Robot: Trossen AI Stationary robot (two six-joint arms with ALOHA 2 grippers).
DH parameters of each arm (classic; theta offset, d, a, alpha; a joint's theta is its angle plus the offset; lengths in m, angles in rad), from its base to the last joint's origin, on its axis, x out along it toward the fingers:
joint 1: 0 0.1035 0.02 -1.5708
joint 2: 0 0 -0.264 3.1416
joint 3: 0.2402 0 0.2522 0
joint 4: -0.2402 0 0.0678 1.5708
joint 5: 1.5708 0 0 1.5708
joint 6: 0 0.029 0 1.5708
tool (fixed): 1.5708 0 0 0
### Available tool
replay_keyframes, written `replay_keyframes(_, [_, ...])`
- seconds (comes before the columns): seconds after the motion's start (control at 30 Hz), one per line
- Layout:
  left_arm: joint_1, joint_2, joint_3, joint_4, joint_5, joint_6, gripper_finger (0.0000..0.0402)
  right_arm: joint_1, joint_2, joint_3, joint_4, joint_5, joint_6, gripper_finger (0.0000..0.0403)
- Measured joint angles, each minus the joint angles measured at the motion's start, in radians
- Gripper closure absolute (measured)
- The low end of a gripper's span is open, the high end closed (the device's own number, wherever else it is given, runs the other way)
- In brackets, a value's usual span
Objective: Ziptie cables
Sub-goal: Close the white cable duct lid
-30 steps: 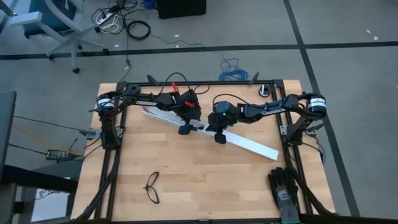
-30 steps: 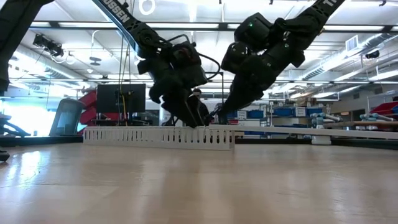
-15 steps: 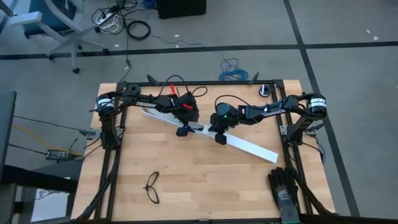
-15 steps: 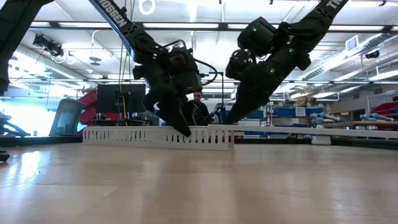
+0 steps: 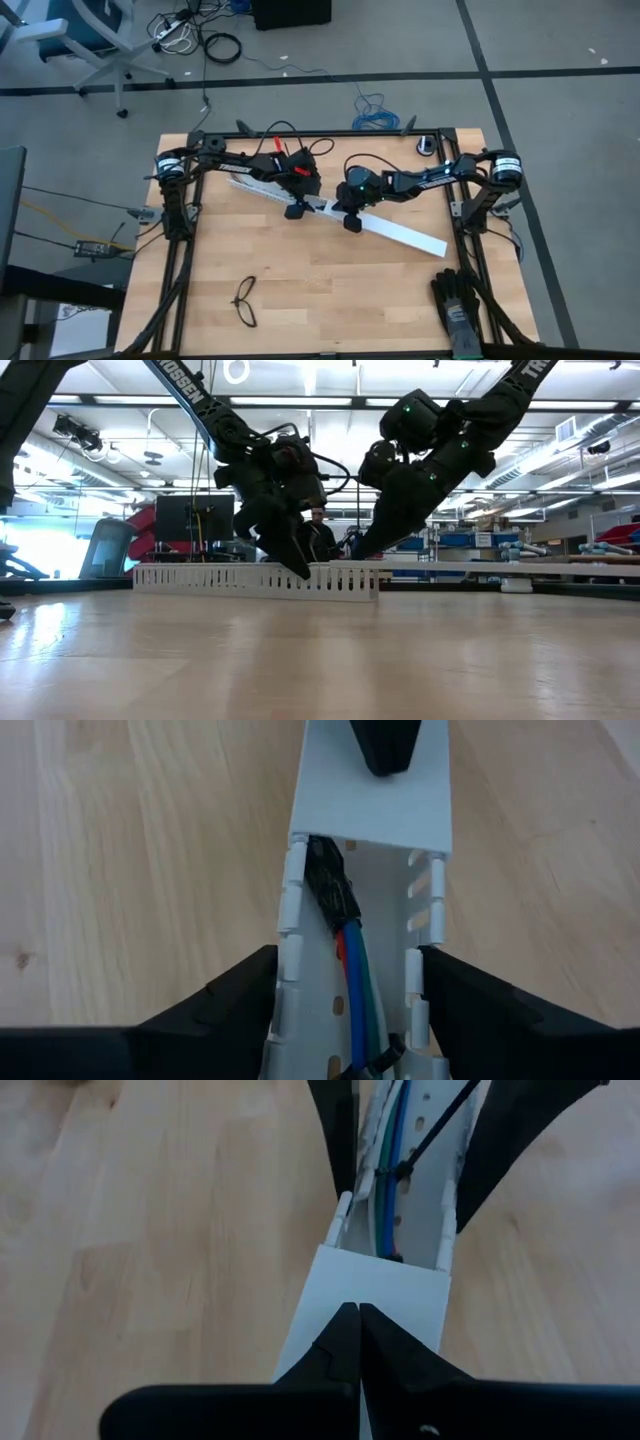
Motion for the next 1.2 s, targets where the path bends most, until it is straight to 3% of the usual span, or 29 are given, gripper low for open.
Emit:
replay_keyframes(0.4, [0.0,0.0,0.0,-0.003,0.0,-0.002,0.016,-0.026,0.089,0.001,0.155,-0.019,-0.024,0.0403])
replay_keyframes(0.63, [0.0,0.0,0.0,0.003,-0.002,-0.002,0.016,-0.026,0.099,0.041,0.156,-0.001,-0.066,0.0403])
replay_keyframes(1.2, [-0.001,0.0,0.001,0.031,-0.052,-0.064,0.0145,-0.027,-0.019,0.04,0.106,0.02,-0.075,0.0403])
